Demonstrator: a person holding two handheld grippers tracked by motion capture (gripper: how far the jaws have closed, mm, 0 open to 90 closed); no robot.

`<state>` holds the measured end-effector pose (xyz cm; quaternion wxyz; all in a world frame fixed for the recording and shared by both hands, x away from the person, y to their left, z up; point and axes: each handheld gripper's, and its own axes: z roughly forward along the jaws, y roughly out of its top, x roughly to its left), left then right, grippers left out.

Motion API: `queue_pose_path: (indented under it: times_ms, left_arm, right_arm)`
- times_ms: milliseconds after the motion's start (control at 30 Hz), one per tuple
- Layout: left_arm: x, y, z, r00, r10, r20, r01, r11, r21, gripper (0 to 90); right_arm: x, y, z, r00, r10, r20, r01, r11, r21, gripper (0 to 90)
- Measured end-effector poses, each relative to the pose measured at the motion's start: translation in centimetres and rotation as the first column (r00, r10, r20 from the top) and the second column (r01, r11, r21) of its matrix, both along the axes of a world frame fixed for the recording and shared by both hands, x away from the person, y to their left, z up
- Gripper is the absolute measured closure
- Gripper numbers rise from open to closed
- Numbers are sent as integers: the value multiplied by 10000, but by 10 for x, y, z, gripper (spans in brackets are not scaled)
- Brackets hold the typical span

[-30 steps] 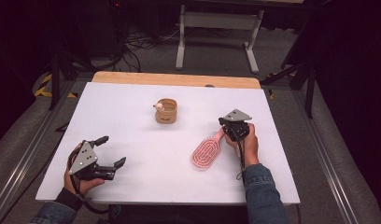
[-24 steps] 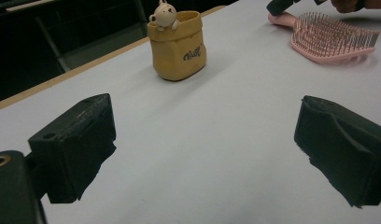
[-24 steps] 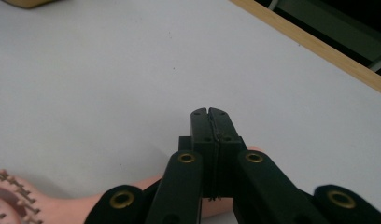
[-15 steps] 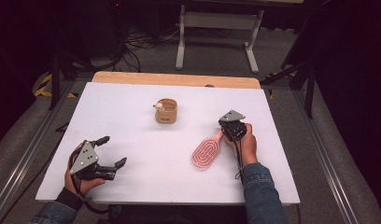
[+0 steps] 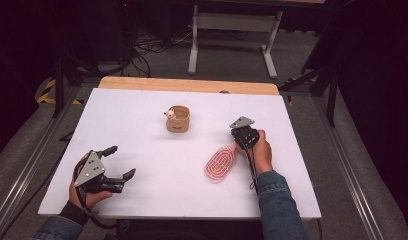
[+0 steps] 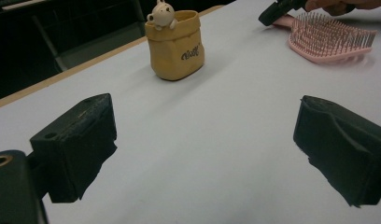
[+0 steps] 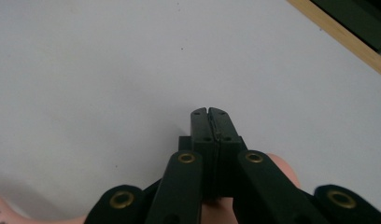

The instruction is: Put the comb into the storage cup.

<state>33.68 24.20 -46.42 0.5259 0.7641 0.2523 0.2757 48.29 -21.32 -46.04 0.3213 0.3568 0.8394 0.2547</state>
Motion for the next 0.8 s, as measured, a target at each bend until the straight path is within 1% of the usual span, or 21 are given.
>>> queue_pose_path:
  times_ms: [33,100,167,200,267,333,467,500,567,600,633,767,800]
  left_arm:
    - [0,0,0,10000,24,8,-24,10000,13,70]
    - [0,1,0,10000,9,24,-9,10000,-7,70]
    - [0,1,0,10000,24,36,-24,10000,1,71]
    - [0,2,0,10000,18,49,-18,10000,2,70]
    - [0,1,0,10000,14,-23,-14,10000,-22,70]
    - [0,1,0,10000,3,1,-3,10000,35,72]
    - [0,0,-1,10000,-12,-63,12,10000,2,73]
    - [0,0,-1,10000,-18,-70,19,10000,11,74]
    - [0,1,-1,10000,-25,-58,25,10000,27,74]
    - [0,1,-1,10000,-31,-56,32,10000,38,75]
    - [0,1,-1,10000,-31,-56,32,10000,38,75]
    - [0,1,-1,10000,-54,-44,54,10000,75,75]
    - [0,1,-1,10000,-55,-44,55,10000,76,75]
  right_arm:
    - [1,1,0,9999,-36,-101,35,10000,-70,900]
    - [2,2,1,9999,-52,-152,50,9999,-132,900]
    - [3,2,1,9998,-74,-199,72,9999,-113,900]
    - [3,1,2,9994,-144,-320,144,9999,1,900]
    - [3,1,2,9991,-158,-383,157,9999,-43,900]
    - [3,1,3,9985,-220,-495,214,9997,-134,900]
    - [2,-3,4,9968,-347,-715,345,9994,-43,900]
    - [2,-5,5,9955,-404,-858,400,9992,-55,900]
    - [1,-6,6,9948,-441,-920,436,9990,-76,900]
    - [0,-8,7,9925,-497,-1117,488,9987,-108,900]
    - [0,-8,7,9925,-497,-1117,488,9987,-108,900]
    - [-4,-13,10,9878,-568,-1452,525,9981,-337,900]
    - [-5,-15,10,9865,-602,-1521,562,9980,-303,900]
